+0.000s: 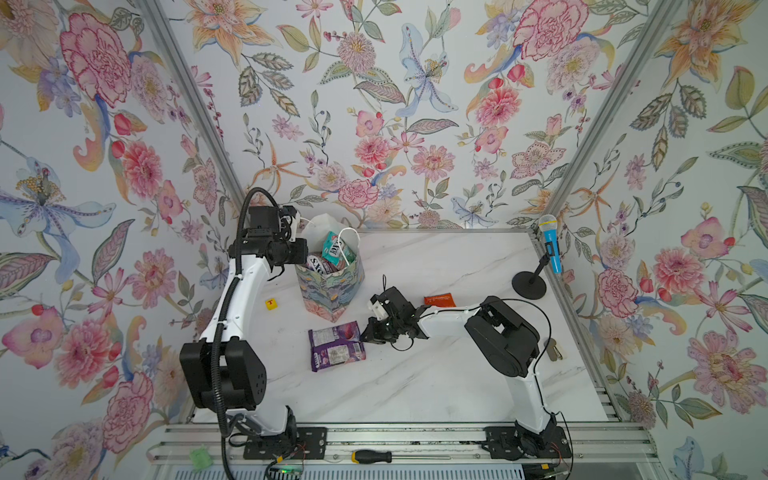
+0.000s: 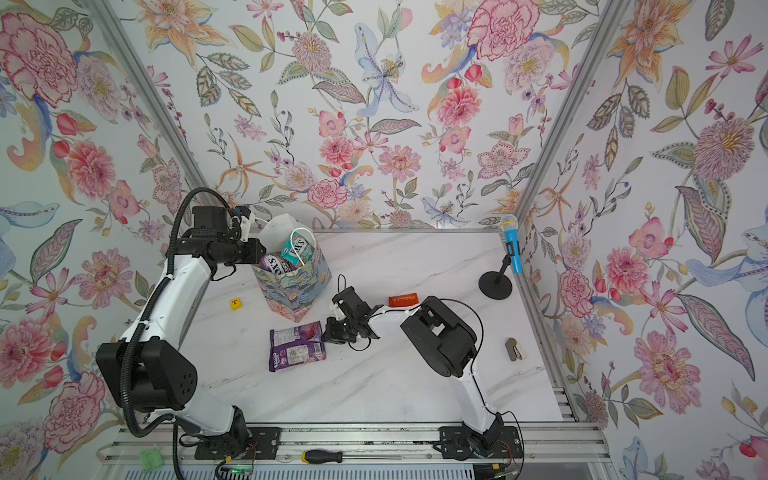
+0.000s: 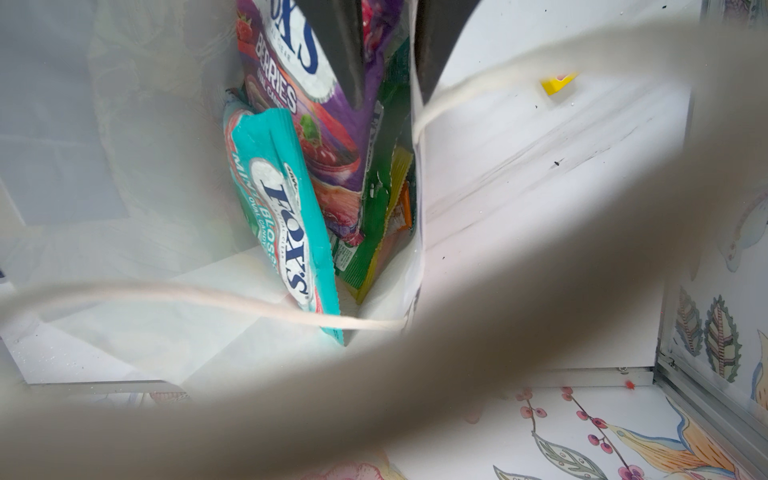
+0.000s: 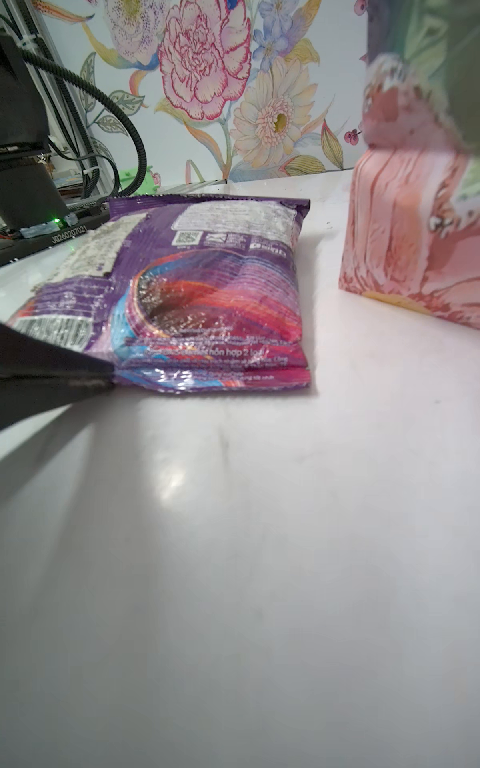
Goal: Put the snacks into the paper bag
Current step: 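Close the right gripper on the purple packet's edge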
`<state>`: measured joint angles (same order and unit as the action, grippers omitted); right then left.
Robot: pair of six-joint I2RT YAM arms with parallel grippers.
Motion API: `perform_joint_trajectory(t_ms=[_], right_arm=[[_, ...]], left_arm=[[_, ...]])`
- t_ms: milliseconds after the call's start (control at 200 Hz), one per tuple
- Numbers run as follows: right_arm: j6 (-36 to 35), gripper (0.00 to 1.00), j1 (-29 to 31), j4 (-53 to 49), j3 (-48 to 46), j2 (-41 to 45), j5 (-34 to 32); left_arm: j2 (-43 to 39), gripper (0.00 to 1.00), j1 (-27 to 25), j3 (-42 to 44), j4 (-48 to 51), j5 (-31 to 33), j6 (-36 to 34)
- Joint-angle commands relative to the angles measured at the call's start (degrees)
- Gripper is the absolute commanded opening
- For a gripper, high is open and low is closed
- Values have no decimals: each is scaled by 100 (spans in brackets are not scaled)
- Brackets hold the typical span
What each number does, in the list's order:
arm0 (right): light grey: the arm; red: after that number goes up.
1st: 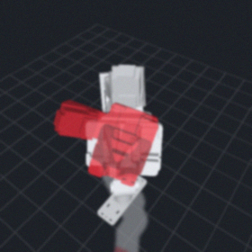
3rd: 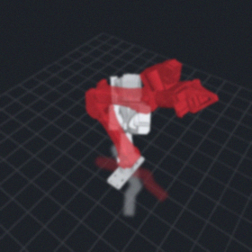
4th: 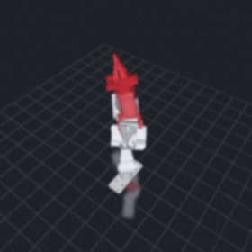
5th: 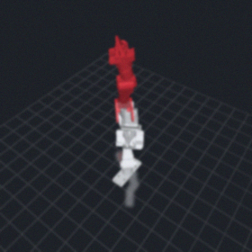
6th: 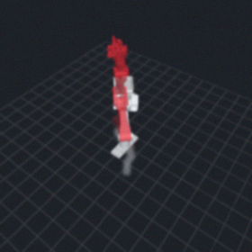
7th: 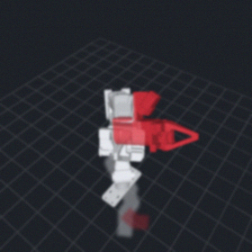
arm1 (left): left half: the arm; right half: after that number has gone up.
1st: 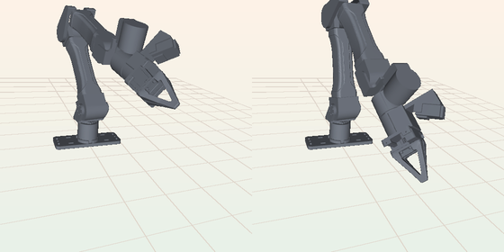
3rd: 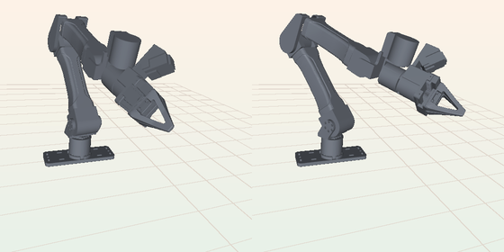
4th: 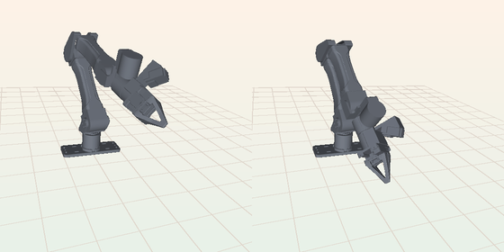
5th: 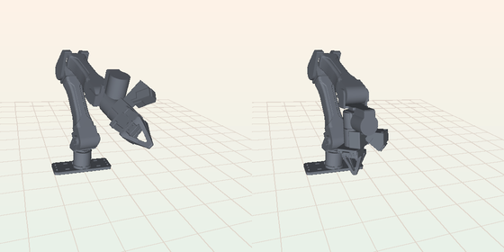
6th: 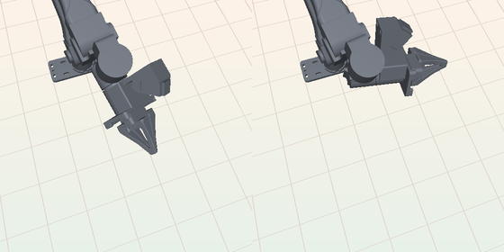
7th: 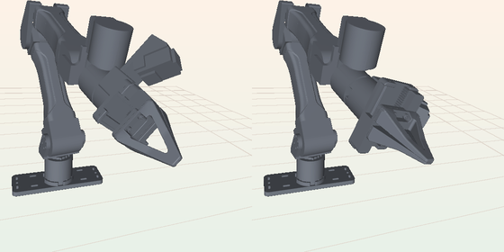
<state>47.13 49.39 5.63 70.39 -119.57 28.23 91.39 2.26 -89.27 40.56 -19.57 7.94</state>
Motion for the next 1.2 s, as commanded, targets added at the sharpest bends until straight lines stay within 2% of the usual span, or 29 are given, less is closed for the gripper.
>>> perform_joint_trajectory(t_ms=[0, 255, 315, 410, 530, 891, 1196], right_arm=[[-302, 0, -304, -204, -354, 639, -349], [-810, 0, -961, -501, -1114, 1409, -546], [-880, 9, -1078, -540, -1183, 1496, -538], [-881, 30, -1185, -543, -1262, 1580, -512], [-827, 39, -1189, -488, -1307, 1649, -546], [90, 47, -1153, 412, -1701, 1263, -428], [827, 48, -1075, 1338, -1851, 776, -87]], left_arm=[[-98, 22, 55, 92, 27, -116, -47], [-96, 22, 54, 103, 13, -128, -34], [-86, 22, 53, 103, 5, -132, -30], [-70, 22, 55, 95, 14, -134, -21], [-87, 22, 55, 103, 5, -134, -22], [-101, 22, 48, 103, 14, -133, -30], [-118, 22, 51, 94, 14, -141, -30]])
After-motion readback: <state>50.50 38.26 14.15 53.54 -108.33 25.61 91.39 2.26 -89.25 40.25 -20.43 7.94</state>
